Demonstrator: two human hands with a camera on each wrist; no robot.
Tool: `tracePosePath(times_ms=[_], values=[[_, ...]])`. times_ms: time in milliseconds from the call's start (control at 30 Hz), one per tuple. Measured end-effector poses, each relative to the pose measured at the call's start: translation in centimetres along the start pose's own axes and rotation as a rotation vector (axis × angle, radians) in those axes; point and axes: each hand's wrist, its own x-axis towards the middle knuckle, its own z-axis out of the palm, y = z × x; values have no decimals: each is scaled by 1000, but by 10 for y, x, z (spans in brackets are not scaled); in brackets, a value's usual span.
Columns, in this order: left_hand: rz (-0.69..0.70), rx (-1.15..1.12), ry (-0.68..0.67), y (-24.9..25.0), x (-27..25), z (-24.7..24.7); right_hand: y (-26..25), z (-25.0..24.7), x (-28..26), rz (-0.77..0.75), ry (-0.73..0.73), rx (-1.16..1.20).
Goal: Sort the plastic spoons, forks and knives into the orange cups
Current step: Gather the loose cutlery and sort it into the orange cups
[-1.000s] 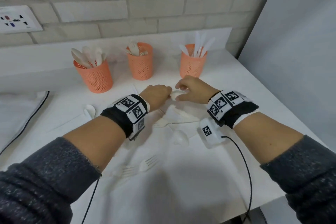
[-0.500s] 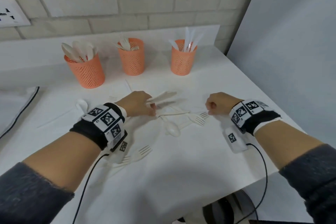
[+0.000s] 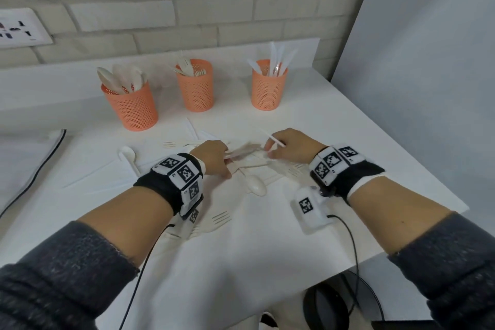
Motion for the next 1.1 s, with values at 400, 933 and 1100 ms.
tracePosePath(times_ms=[400,933,1100], values=[[-24,-191,-35,-33,-21,-21,-31,33,19,-29,-60,-213],[52,-1171,372,5,-57,-28,-115,34,2,-54,114,550],[-54,-1278,424,-4,-54,-26,-121,39,-11,-111,-30,446]])
